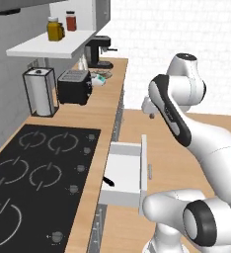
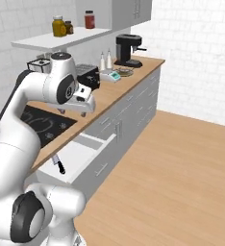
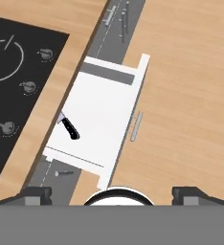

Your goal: Pick up the knife from the drawer and place it on the cutting board. Then place the meat from the plate to the cutting board.

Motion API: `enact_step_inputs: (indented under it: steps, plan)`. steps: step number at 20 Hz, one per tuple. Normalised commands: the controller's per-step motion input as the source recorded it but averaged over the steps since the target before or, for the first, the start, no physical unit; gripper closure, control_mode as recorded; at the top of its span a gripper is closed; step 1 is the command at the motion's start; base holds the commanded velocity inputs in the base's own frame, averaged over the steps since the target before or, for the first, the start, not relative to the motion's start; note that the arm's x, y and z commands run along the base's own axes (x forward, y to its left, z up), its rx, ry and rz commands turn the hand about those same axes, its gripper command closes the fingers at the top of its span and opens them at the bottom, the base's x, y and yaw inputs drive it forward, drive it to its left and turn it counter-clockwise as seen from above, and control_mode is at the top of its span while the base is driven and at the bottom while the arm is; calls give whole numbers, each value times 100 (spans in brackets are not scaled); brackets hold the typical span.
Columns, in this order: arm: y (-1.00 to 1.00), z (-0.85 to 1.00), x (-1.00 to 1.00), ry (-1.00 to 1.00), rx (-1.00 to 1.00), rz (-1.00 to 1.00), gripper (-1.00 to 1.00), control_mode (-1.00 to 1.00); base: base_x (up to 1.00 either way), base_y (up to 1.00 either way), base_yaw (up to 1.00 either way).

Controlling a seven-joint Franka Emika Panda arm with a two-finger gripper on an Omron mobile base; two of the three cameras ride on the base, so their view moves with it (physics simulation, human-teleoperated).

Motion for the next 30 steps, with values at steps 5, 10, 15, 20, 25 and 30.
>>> enact_step_inputs:
  steps: [5,10,15,20,25,30]
  plan:
    - [1,0,0,1,0,0,-100,-100,-9,31,0]
    - [-10,-10,6,0,1,3,-100,-100,0,0,0]
    - [-18,-81,27,0,3,41,-100,-100,0,0,0]
    - [-53,-100,78,-1,11,59,-100,-100,0,0,0]
    - [-20,-83,38,-25,0,55,-100,-100,0,0,0]
    - [3,-81,34,-24,-7,52,-100,-100,0,0,0]
